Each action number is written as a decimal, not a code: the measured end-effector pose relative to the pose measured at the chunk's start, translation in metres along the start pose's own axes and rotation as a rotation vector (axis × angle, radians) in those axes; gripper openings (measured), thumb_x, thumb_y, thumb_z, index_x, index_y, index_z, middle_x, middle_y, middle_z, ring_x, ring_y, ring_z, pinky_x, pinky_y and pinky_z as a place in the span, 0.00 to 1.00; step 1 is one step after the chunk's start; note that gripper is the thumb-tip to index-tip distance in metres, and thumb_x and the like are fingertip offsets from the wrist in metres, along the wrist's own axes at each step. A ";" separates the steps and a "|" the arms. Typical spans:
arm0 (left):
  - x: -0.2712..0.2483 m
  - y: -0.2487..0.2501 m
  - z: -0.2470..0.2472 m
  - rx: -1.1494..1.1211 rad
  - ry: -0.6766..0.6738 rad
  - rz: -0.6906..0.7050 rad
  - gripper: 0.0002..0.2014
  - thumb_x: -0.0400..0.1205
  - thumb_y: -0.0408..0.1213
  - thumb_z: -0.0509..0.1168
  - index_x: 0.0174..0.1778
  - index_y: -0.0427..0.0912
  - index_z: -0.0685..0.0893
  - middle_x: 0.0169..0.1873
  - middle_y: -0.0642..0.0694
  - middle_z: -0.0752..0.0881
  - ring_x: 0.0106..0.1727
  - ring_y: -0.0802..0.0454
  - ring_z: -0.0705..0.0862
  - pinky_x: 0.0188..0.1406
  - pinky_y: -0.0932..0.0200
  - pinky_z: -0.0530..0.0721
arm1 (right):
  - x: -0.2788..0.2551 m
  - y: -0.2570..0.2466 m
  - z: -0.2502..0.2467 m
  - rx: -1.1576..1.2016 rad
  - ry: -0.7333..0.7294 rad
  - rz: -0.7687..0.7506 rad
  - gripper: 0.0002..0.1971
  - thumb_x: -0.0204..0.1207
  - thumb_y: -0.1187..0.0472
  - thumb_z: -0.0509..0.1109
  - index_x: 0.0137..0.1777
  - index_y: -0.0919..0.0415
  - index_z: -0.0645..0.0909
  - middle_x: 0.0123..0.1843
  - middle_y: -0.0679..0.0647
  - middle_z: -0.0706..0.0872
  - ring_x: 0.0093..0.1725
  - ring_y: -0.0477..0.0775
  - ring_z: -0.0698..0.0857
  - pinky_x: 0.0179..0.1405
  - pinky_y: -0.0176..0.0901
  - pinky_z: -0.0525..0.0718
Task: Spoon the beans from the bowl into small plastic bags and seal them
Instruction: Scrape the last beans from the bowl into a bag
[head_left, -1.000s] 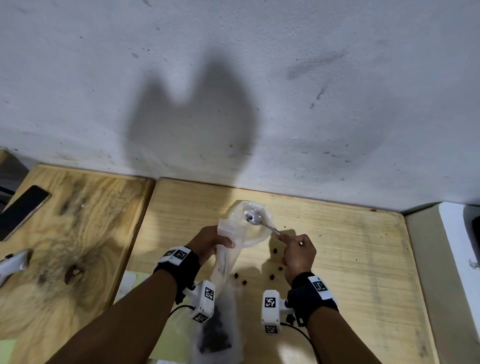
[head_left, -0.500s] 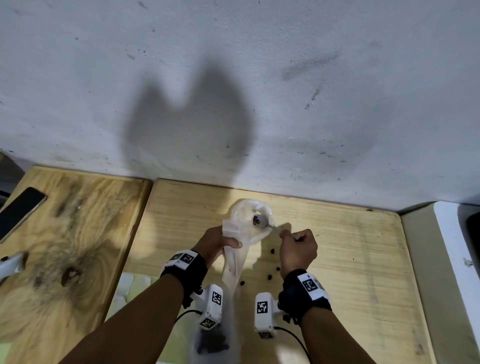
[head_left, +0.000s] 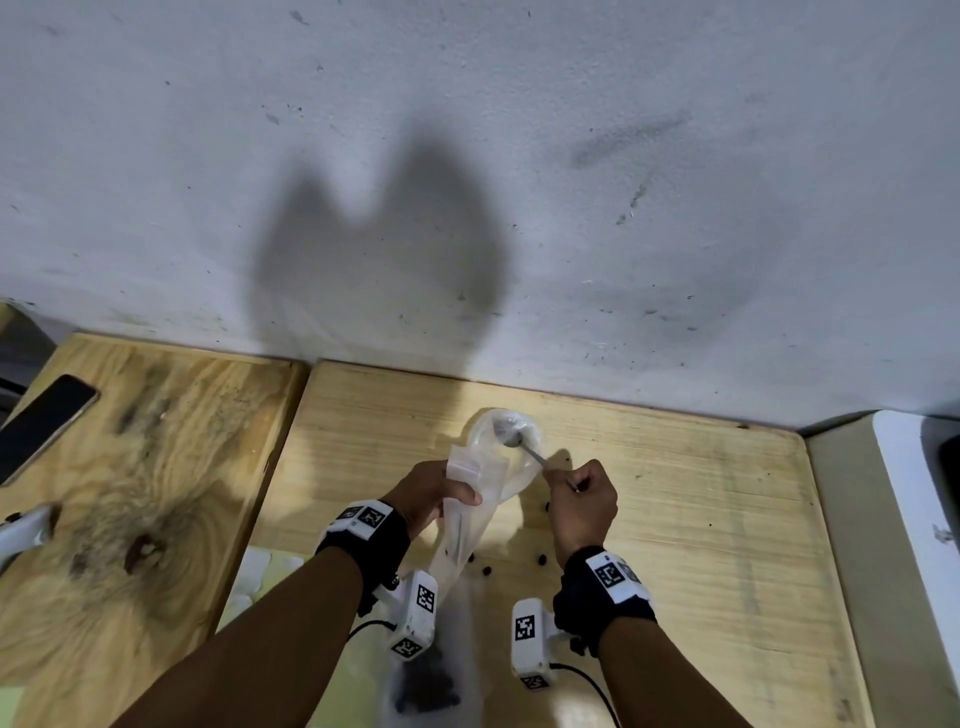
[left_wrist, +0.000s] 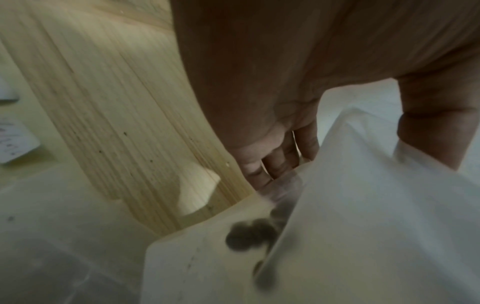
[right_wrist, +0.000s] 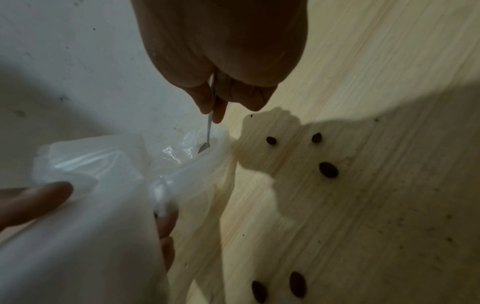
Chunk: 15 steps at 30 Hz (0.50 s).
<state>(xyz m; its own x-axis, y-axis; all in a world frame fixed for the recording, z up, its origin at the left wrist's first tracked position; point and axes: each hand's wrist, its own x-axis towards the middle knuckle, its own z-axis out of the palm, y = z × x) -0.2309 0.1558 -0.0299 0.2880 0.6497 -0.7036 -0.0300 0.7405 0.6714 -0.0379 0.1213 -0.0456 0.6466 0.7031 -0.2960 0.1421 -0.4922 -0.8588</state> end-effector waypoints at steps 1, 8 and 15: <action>0.000 0.001 0.000 0.000 -0.005 -0.006 0.29 0.47 0.30 0.78 0.48 0.30 0.89 0.47 0.34 0.85 0.53 0.37 0.83 0.54 0.47 0.78 | 0.000 0.000 0.000 0.002 -0.012 0.007 0.19 0.70 0.66 0.74 0.29 0.55 0.66 0.27 0.51 0.73 0.29 0.56 0.74 0.38 0.61 0.85; -0.001 0.005 -0.001 0.026 -0.012 -0.033 0.23 0.47 0.29 0.77 0.41 0.34 0.91 0.42 0.35 0.84 0.49 0.40 0.81 0.50 0.47 0.73 | 0.005 -0.001 0.003 0.056 -0.139 0.105 0.21 0.64 0.61 0.77 0.24 0.48 0.67 0.27 0.53 0.71 0.30 0.54 0.72 0.34 0.52 0.76; 0.000 0.006 -0.004 0.011 0.054 -0.001 0.23 0.47 0.31 0.78 0.40 0.37 0.91 0.43 0.33 0.83 0.48 0.39 0.78 0.49 0.45 0.69 | 0.011 0.007 -0.007 0.212 -0.101 0.324 0.25 0.67 0.67 0.80 0.27 0.51 0.64 0.32 0.56 0.72 0.31 0.53 0.67 0.28 0.47 0.65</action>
<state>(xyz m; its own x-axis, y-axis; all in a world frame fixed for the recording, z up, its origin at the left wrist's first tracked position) -0.2348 0.1611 -0.0265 0.2356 0.6573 -0.7158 -0.0187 0.7395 0.6729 -0.0242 0.1219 -0.0517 0.5545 0.5808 -0.5960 -0.2213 -0.5874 -0.7784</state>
